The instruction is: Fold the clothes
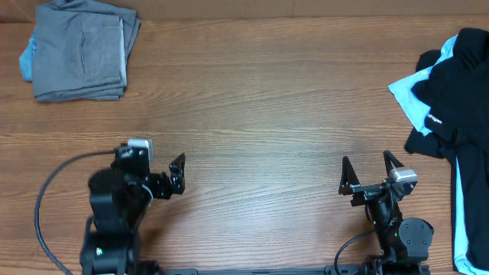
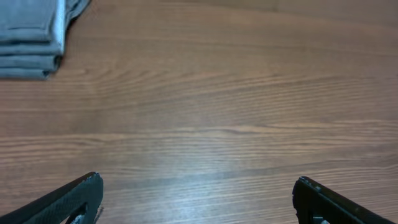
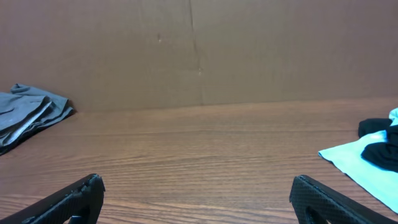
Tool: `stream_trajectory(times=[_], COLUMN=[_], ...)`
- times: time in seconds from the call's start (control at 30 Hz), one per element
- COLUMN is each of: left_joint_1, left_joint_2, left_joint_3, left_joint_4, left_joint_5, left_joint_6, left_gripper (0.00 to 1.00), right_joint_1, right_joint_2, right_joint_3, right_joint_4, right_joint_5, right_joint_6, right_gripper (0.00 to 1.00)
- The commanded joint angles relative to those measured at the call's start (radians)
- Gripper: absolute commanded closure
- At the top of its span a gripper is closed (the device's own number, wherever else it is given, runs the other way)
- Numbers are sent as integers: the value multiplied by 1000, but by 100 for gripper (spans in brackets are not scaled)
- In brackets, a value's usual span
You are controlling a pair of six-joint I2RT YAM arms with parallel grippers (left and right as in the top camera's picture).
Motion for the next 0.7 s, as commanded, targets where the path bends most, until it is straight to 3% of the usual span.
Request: stream_trajectory(times=[0.0, 0.37, 0.67], left_joint_1=[-6, -8, -69], left_joint_2=[-60, -238, -441], left_joint_3=[-57, -173, -357], left_joint_4=[3, 79, 298], left_joint_5=[-39, -64, -174], left_joint_6=[-6, -6, -41], left_gripper=[0, 0, 0], right_joint_1=[-3, -3, -3], right_joint_2=[-12, -12, -12], right_joint_3=[-10, -10, -10], right_joint_4=[4, 5, 5], right_joint_5=[6, 6, 6], right_joint_6=[-3, -3, -3], right_gripper=[0, 0, 0])
